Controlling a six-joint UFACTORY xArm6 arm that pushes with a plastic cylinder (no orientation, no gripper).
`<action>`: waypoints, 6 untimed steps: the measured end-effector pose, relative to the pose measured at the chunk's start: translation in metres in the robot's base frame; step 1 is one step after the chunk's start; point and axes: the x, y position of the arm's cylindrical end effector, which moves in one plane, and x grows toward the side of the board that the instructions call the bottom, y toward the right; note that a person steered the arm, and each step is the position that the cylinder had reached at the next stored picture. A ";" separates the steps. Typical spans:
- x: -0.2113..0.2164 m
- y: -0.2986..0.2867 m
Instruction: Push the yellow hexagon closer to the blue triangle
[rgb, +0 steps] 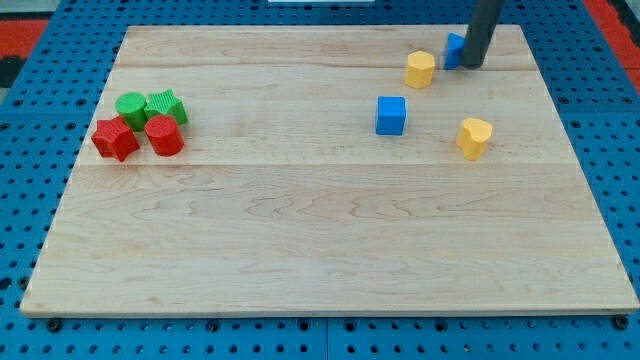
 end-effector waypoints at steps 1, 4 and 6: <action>-0.011 -0.010; 0.037 -0.087; 0.062 -0.074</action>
